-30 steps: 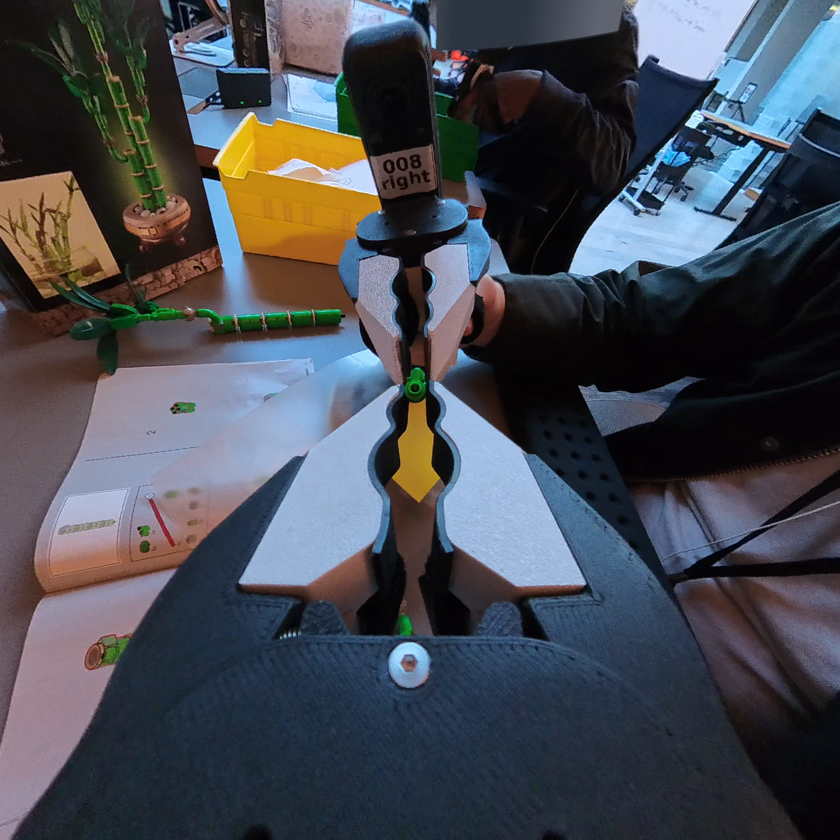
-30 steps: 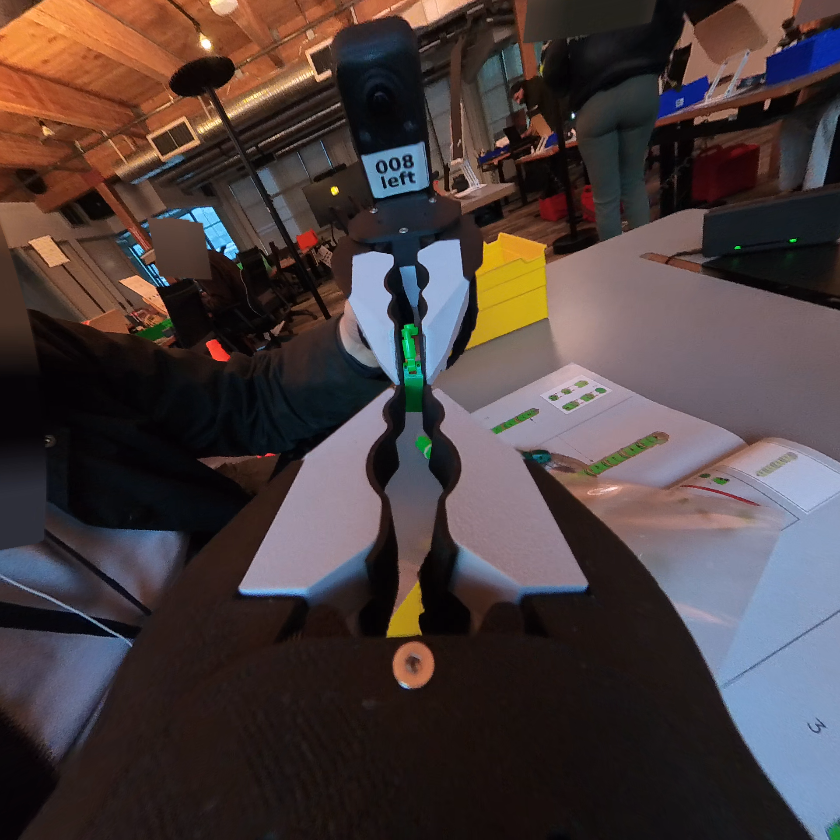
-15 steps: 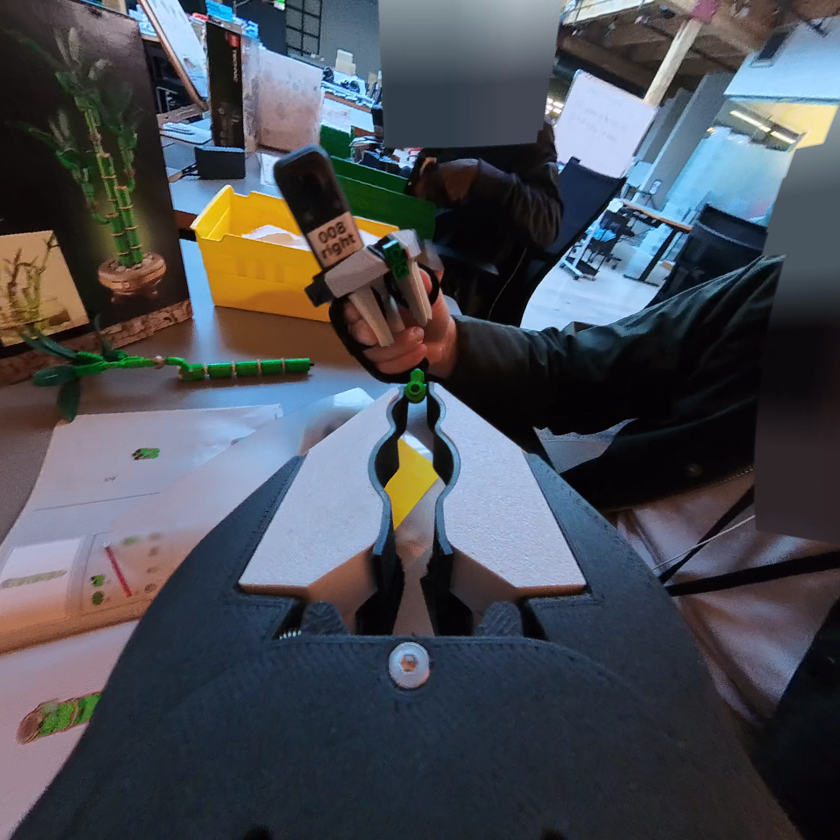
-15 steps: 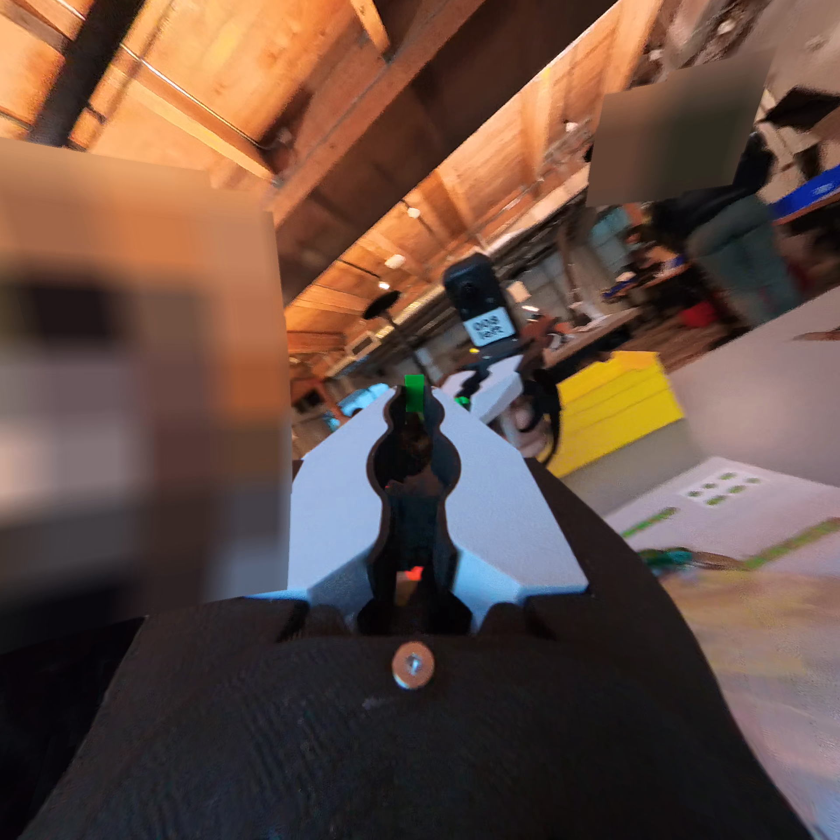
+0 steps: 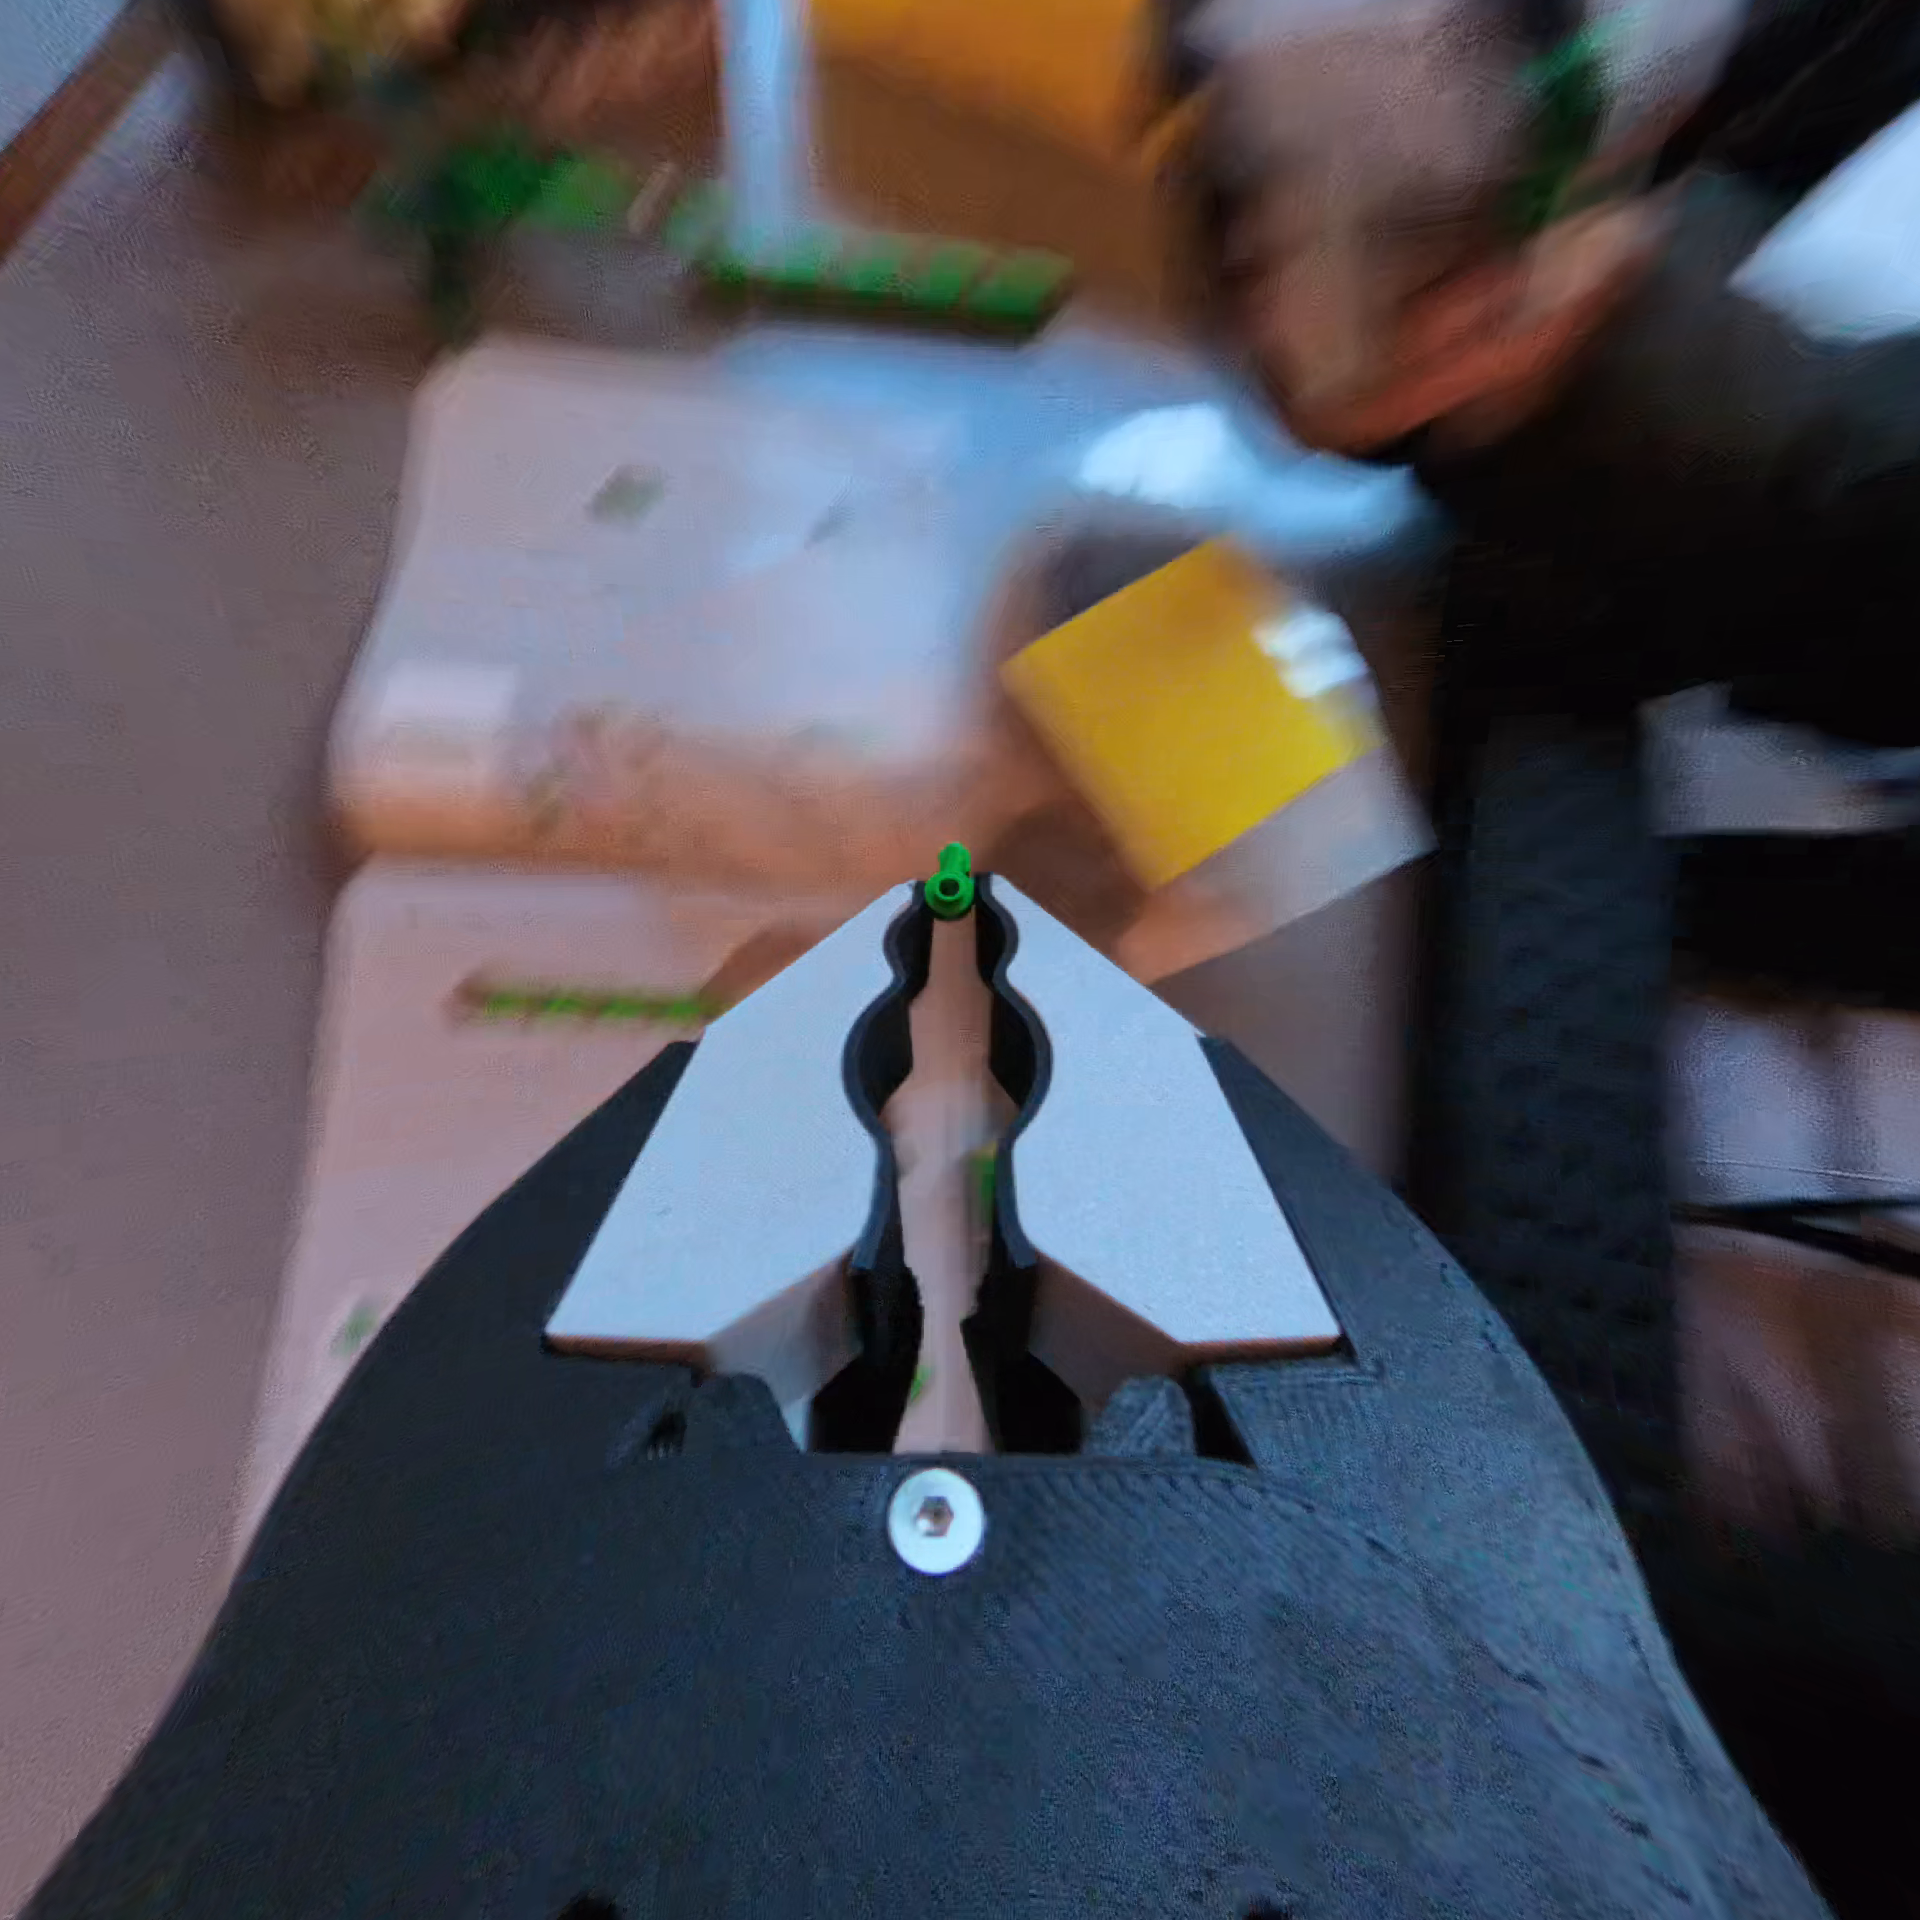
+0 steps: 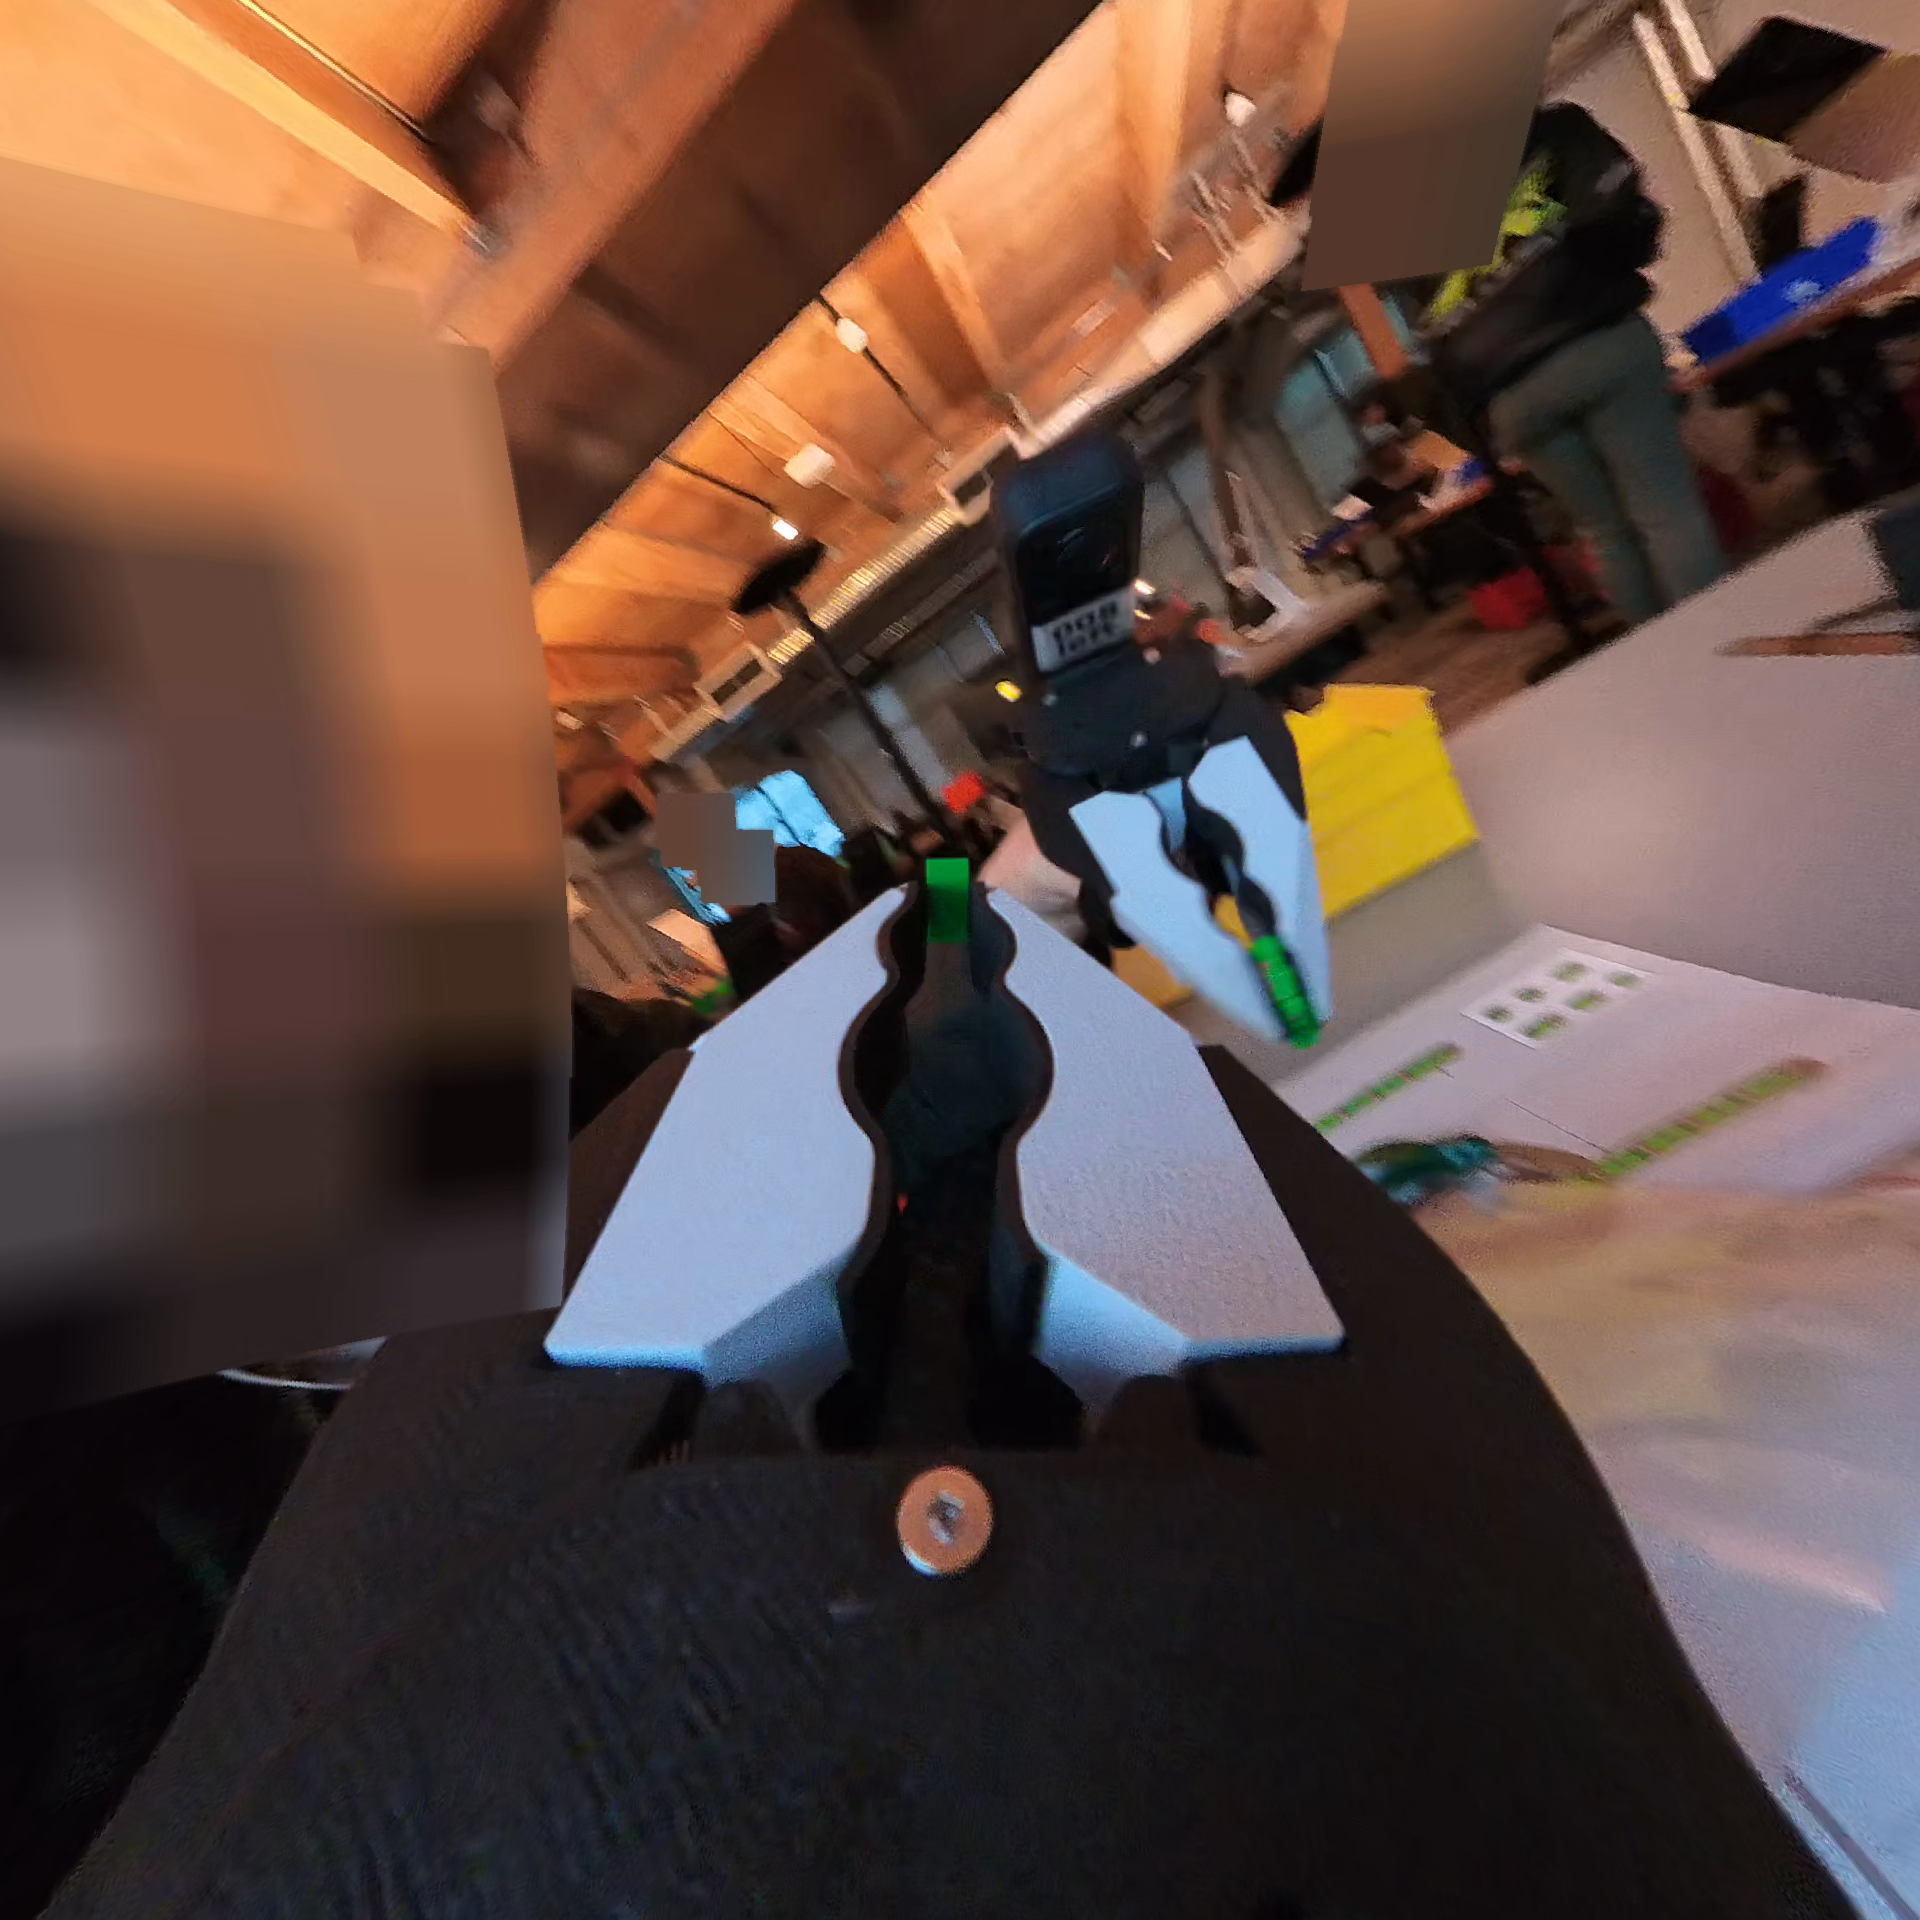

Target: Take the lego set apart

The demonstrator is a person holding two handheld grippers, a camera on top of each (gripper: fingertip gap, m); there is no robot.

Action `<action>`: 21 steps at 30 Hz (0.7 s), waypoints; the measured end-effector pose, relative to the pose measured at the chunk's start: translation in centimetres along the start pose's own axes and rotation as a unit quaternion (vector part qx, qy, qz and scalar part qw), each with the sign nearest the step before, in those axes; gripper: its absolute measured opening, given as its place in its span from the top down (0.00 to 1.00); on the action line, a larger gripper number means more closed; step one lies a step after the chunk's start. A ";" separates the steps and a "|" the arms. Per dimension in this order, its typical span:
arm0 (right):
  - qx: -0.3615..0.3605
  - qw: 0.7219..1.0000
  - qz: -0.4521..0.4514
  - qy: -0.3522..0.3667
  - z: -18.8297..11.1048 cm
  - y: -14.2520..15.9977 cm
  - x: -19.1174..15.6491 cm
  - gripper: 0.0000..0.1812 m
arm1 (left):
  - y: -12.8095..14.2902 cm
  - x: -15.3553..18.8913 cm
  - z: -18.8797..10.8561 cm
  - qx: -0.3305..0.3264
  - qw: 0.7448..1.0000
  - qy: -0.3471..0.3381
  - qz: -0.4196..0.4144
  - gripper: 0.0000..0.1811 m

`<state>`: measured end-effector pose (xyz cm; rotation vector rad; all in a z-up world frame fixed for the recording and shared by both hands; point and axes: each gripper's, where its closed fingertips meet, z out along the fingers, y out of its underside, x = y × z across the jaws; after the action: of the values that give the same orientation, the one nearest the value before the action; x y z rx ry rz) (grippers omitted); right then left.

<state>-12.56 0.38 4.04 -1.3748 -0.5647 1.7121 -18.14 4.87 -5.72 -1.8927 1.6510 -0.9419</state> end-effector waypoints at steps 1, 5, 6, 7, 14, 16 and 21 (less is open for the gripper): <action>-0.014 1.000 -0.009 0.019 0.0 0.4 0.6 0.97 | 1.8 -2.7 0.0 -0.045 0.997 -0.066 -0.013 0.97; -0.039 0.998 -0.012 0.042 0.1 1.4 1.7 0.97 | 6.0 -3.1 0.7 -0.138 0.983 -0.016 -0.117 0.97; -0.048 0.998 -0.015 0.049 0.1 1.7 2.0 0.97 | 6.8 -3.1 1.0 -0.162 0.978 -0.010 -0.131 0.97; -0.056 0.997 -0.017 0.055 0.1 2.0 2.2 0.97 | 7.4 -3.1 1.5 -0.178 0.975 -0.009 -0.135 0.97; -0.079 0.994 -0.023 0.076 0.1 2.9 3.1 0.97 | 9.4 -5.5 2.7 -0.201 0.961 -0.046 -0.182 0.97; -0.086 0.993 -0.023 0.078 0.1 3.1 3.3 0.97 | 9.7 -6.1 2.6 -0.195 0.956 -0.049 -0.216 0.97; -0.109 0.990 -0.027 0.091 0.2 4.1 4.0 0.97 | 8.5 -6.3 2.7 -0.146 0.950 -0.015 -0.276 0.81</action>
<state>-14.27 1.48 -1.29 -1.6356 -0.6929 1.4960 -22.18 9.27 -14.89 -2.6399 1.3136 -0.8939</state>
